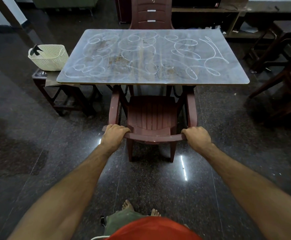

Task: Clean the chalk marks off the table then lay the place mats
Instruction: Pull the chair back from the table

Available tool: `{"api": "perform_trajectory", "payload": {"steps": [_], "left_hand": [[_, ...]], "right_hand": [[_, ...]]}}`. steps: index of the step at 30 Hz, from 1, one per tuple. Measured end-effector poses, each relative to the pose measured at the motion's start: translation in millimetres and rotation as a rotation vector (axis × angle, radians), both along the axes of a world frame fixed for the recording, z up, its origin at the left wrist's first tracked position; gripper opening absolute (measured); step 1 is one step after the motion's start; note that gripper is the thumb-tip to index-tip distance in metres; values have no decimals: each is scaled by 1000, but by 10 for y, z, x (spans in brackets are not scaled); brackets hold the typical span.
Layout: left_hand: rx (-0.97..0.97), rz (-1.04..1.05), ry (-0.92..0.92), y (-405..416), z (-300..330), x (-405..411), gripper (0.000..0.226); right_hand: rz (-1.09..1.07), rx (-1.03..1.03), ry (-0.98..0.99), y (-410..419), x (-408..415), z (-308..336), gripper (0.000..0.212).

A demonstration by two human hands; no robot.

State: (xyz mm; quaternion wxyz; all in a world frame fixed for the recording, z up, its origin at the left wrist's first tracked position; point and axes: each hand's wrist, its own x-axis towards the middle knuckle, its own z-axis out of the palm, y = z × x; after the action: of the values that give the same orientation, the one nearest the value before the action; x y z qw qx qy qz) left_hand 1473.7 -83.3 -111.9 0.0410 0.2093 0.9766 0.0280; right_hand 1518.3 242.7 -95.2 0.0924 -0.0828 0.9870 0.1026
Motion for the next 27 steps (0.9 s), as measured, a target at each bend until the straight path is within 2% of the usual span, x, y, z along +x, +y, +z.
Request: {"api": "perform_trajectory", "payload": {"steps": [18, 27], "left_hand": [[87, 2, 42, 102, -44, 22, 35], [-7, -21, 56, 127, 9, 34, 37]], "right_hand": [[64, 46, 26, 149, -89, 75, 18], [51, 9, 17, 163, -65, 64, 18]]}}
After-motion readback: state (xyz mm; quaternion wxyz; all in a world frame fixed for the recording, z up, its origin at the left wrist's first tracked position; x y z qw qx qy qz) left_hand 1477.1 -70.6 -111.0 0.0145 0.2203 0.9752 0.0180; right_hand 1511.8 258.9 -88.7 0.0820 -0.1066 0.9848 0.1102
